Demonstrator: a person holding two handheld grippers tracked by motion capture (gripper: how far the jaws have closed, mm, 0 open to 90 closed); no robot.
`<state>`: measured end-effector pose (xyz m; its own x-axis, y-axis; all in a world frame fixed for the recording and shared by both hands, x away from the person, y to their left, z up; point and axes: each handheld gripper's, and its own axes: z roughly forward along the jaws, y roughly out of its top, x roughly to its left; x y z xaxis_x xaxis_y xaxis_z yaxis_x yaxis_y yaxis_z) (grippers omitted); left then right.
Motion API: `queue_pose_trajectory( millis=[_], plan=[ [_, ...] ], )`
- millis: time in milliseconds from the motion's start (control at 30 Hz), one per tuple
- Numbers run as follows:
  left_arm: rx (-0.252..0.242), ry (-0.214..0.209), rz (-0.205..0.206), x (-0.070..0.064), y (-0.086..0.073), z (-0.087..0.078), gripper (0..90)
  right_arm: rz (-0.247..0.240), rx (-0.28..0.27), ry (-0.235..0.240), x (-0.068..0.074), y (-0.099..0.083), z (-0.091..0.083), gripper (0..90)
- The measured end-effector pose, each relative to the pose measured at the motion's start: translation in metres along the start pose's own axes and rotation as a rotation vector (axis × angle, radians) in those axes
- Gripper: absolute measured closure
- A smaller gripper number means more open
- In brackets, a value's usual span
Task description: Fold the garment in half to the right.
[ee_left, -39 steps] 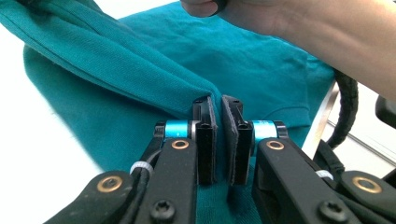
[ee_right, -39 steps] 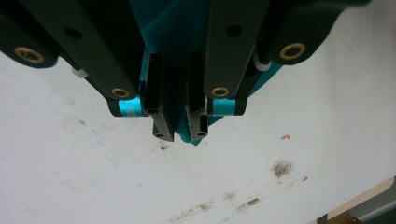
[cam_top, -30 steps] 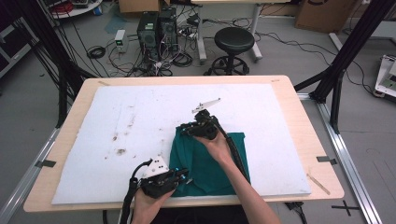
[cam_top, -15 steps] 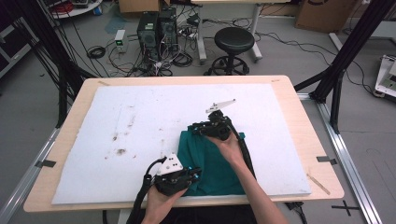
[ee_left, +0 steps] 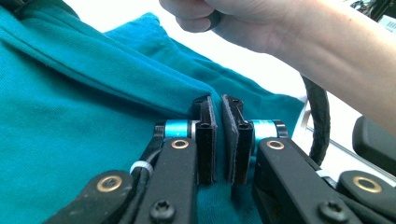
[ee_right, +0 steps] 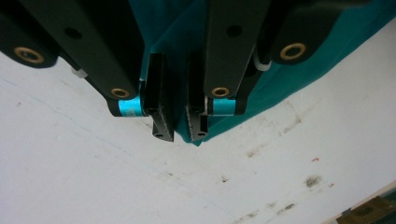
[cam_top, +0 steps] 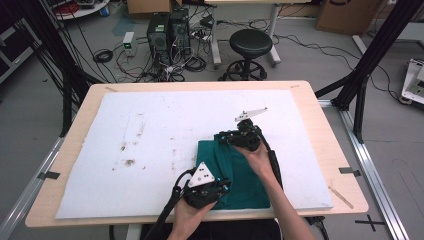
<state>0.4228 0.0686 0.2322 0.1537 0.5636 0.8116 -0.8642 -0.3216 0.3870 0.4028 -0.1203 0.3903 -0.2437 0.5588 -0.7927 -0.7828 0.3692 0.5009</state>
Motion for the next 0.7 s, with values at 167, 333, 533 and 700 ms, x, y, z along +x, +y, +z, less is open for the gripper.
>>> queue_pose_trajectory(
  millis=[167,333,533,700],
  plan=[
    [-0.004,-0.005,0.002,-0.006,0.004,0.008,84.0,0.003,-0.006,-0.006,-0.006,-0.005,-0.008,83.2],
    [0.004,-0.009,0.011,-0.013,0.009,0.019,84.0,0.018,-0.017,-0.006,-0.012,-0.01,-0.018,83.2],
    [0.022,-0.013,0.011,-0.019,0.011,0.034,83.9,0.034,-0.024,-0.013,-0.021,-0.019,-0.026,83.1],
    [0.043,-0.011,0.007,-0.021,0.013,0.042,83.9,0.045,-0.022,-0.026,-0.026,-0.025,-0.028,83.0]
  ],
)
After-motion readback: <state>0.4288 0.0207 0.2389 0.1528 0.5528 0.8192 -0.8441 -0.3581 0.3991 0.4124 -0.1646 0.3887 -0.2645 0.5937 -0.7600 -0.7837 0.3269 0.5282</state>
